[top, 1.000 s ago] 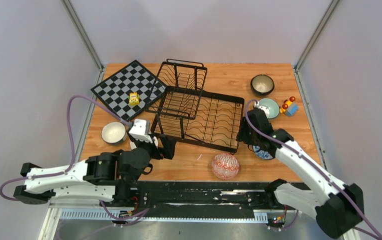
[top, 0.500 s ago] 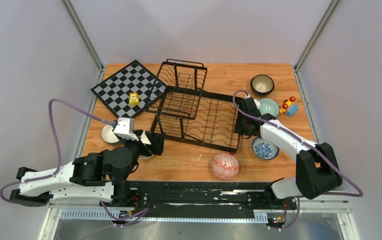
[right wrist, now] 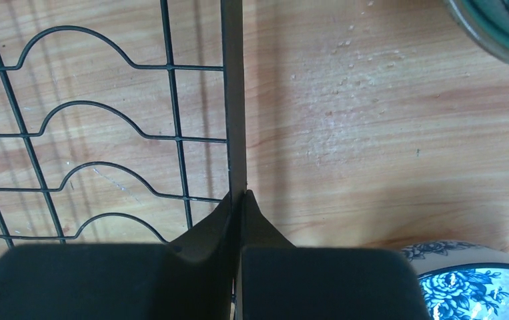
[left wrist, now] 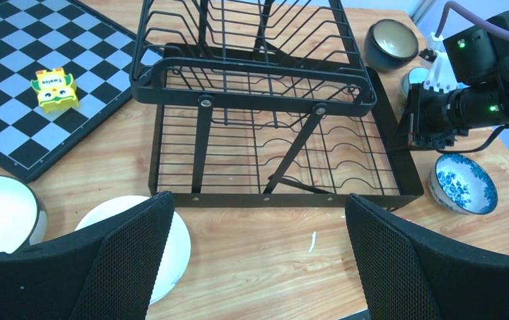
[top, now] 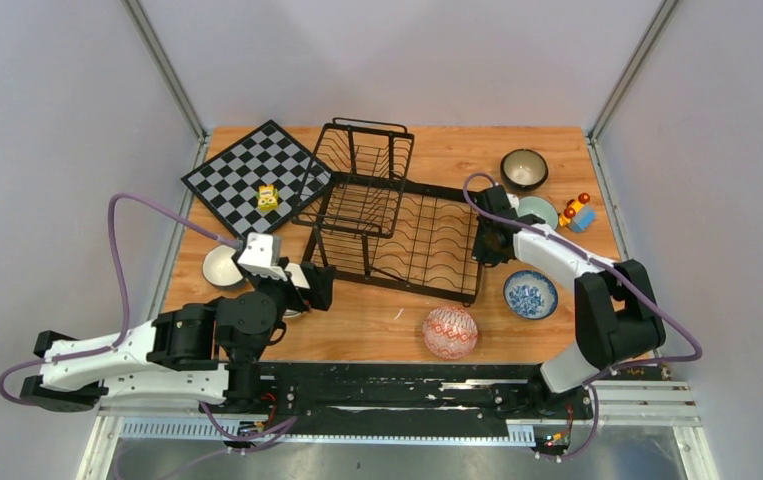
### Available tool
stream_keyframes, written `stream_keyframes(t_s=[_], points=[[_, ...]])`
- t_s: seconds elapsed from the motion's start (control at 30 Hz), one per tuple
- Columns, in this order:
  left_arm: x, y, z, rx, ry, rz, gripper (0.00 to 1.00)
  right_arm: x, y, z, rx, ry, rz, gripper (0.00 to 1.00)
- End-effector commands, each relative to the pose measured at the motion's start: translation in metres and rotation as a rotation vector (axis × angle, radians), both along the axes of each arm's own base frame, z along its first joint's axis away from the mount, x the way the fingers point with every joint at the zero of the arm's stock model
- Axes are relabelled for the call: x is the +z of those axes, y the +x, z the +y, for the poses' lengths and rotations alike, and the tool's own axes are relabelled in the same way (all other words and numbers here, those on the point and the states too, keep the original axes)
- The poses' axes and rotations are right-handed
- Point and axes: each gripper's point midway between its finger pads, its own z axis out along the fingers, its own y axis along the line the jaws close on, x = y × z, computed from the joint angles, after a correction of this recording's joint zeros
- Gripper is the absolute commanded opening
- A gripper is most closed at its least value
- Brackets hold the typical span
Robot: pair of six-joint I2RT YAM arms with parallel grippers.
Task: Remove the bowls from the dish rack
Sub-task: Move the dish rack to the center of the board.
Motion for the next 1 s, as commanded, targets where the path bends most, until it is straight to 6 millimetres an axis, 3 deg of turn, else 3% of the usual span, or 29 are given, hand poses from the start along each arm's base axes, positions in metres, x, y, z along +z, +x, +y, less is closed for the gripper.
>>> stream_keyframes(t_s=[0.0,0.4,0.73,0.97], points=[[-0.004,0.001,0.001,0.017,-0.014,0.004,1.0,0.007,0.028,0.0,-0.078,0.068,-0.05,0.0],[-0.013,0.001,-0.004,0.01,-0.024,0.02,1.0,0.02,0.057,-0.019,-0.207,0.103,-0.1,0.0],[-0.017,0.002,-0.011,0.013,-0.01,0.016,1.0,0.013,0.048,-0.04,-0.281,0.105,-0.104,0.0],[-0.019,0.002,-0.022,-0.006,0.02,0.027,1.0,0.012,0.059,-0.034,-0.267,0.134,-0.103,0.0]])
